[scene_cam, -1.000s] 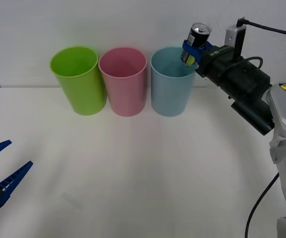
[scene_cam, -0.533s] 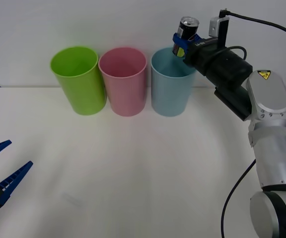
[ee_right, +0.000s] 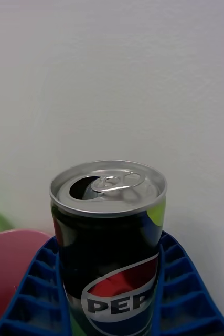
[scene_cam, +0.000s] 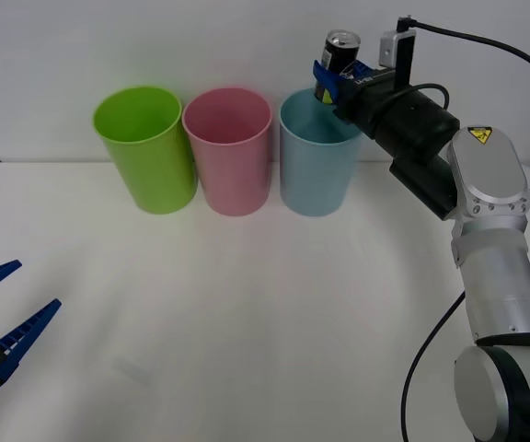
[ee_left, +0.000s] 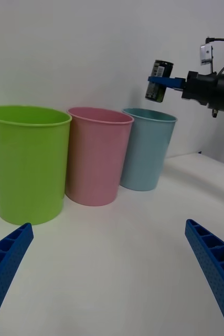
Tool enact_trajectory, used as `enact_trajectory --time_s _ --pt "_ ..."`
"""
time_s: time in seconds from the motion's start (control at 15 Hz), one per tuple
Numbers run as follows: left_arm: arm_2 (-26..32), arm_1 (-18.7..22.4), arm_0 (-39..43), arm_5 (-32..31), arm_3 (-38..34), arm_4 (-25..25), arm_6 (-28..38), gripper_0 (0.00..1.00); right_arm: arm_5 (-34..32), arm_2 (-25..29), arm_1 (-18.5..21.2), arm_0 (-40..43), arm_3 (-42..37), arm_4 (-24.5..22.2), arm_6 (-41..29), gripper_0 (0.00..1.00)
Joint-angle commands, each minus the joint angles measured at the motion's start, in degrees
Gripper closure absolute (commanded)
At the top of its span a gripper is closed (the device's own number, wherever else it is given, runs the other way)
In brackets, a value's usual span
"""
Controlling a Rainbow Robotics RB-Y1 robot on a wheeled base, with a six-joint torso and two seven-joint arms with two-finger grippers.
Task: Grasp the object on the table and drop it into the matching bin: aluminum can to the light blue bin, PET bottle to the pink bin.
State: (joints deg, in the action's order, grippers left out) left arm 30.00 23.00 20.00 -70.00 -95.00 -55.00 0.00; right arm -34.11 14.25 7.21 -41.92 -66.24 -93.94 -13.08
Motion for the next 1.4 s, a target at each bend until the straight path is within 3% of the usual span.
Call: enact_trajectory --time_s 0.07,0.53,0.93,1.4 --pt "0.0 0.0 0.0 0.0 0.0 0.0 0.0 0.0 -0.34 -0.01 0.0 0.0 -0.03 0.07 0.6 0.0" --pt "0.0 0.0 0.0 0.0 0.0 0.0 0.0 0.0 -5.35 1.92 0.0 0.7 -0.56 0.95 0.86 0.0" --pt "0.0 0.0 0.0 0.0 0.0 0.0 0.0 0.0 -10.8 1.75 1.41 9.23 -11.01 1.92 0.42 0.0" --pt "0.0 0.0 0.0 0.0 0.0 0.0 0.0 0.0 -12.03 -5.99 11.34 26.72 -25.6 14.4 1.3 0.0"
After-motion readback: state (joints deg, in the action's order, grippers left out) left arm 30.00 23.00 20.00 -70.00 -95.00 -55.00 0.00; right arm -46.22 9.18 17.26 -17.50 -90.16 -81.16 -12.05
